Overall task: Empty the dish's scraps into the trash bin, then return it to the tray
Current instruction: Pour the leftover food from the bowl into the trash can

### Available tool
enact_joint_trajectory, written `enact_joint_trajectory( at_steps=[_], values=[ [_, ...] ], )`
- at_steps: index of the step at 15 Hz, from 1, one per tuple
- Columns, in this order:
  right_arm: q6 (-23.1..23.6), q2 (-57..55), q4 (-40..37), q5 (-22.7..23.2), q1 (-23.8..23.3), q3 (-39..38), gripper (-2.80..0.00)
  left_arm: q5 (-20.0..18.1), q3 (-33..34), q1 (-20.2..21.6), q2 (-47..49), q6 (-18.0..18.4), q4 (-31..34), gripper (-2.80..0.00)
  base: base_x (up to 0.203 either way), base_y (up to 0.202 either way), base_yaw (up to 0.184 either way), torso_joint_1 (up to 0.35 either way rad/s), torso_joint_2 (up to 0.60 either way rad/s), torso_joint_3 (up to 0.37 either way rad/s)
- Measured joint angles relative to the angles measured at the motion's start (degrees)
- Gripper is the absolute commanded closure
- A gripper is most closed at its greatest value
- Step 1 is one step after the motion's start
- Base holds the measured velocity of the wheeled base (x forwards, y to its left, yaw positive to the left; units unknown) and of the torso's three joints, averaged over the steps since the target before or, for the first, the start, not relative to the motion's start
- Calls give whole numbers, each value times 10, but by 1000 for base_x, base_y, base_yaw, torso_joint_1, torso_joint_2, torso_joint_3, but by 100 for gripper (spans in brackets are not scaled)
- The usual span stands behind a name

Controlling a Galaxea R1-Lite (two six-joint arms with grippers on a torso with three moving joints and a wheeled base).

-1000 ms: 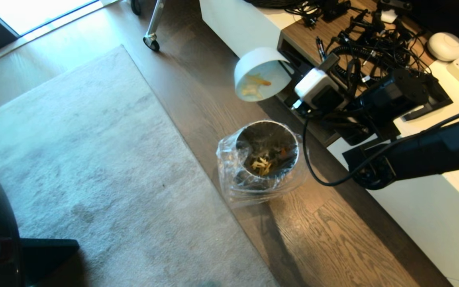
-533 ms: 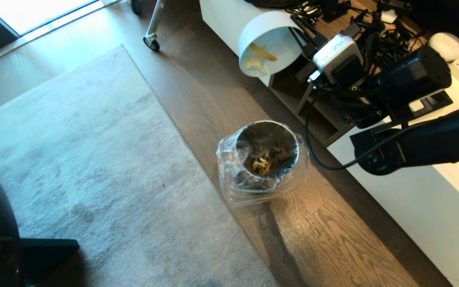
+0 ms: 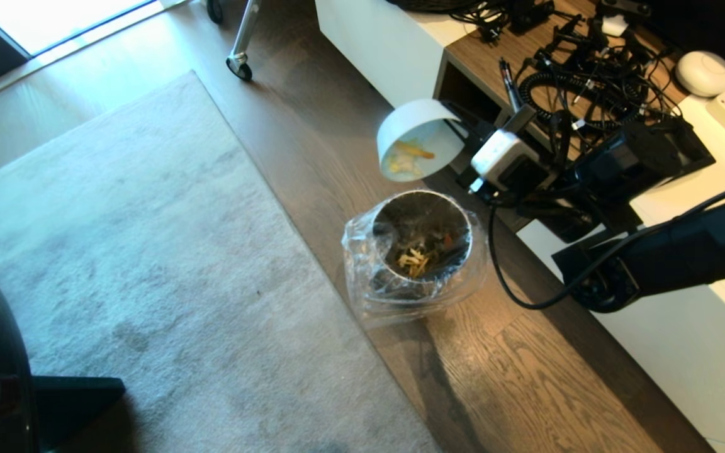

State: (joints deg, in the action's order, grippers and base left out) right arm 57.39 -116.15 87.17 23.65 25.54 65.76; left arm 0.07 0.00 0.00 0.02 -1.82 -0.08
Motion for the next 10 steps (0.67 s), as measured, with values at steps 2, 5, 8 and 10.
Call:
enact_joint_trajectory(
  at_steps=[2, 5, 8, 10],
  values=[
    [82, -6, 0, 0, -8, -33, 0, 0, 0, 0, 0, 0, 0, 0, 0, 0, 0, 0, 0, 0],
    [251, -2, 0, -2, -36, -60, 0, 0, 0, 0, 0, 0, 0, 0, 0, 0, 0, 0, 0, 0],
    [400, 7, 0, -6, -57, -56, 0, 0, 0, 0, 0, 0, 0, 0, 0, 0, 0, 0, 0, 0],
    [466, 8, 0, -5, -59, -54, 0, 0, 0, 0, 0, 0, 0, 0, 0, 0, 0, 0, 0, 0]
  ],
)
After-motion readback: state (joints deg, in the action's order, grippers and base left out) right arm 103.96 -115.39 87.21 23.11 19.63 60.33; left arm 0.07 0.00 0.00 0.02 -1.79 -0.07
